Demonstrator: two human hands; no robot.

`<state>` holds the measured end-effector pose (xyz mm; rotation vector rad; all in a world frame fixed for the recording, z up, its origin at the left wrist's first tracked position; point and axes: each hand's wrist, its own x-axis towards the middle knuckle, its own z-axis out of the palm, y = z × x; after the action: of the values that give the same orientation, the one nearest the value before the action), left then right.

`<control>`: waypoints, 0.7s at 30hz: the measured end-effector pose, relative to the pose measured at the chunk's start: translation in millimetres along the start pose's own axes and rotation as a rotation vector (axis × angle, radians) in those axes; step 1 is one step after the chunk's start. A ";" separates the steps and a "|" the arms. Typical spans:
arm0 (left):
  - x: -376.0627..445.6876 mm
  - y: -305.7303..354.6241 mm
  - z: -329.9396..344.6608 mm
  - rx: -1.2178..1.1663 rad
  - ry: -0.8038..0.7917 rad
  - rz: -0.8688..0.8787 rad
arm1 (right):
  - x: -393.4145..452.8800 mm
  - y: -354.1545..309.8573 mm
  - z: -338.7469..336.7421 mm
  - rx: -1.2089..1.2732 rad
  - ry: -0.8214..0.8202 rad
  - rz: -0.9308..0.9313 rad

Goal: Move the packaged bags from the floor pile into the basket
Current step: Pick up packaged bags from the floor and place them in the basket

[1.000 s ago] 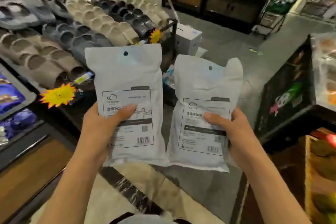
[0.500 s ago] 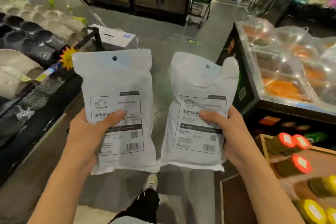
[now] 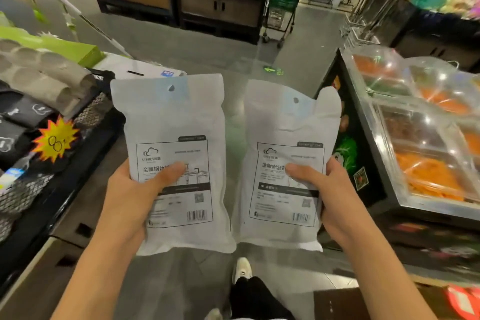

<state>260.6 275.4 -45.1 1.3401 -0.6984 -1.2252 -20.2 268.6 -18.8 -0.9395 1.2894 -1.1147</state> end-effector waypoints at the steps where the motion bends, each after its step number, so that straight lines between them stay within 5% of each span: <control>1: 14.8 1.0 6.0 0.000 0.021 -0.012 | 17.7 -2.8 0.4 0.002 -0.011 0.006; 13: 211.3 37.5 107.5 -0.005 0.247 -0.007 | 291.0 -60.0 -0.4 -0.039 -0.156 0.096; 21: 294.6 50.0 106.8 -0.032 0.442 0.004 | 423.3 -76.5 52.6 -0.084 -0.368 0.168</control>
<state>257.2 -41.7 -55.0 1.5141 -0.3648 -0.8876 4.4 -163.4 -41.4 -1.0236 1.0946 -0.7220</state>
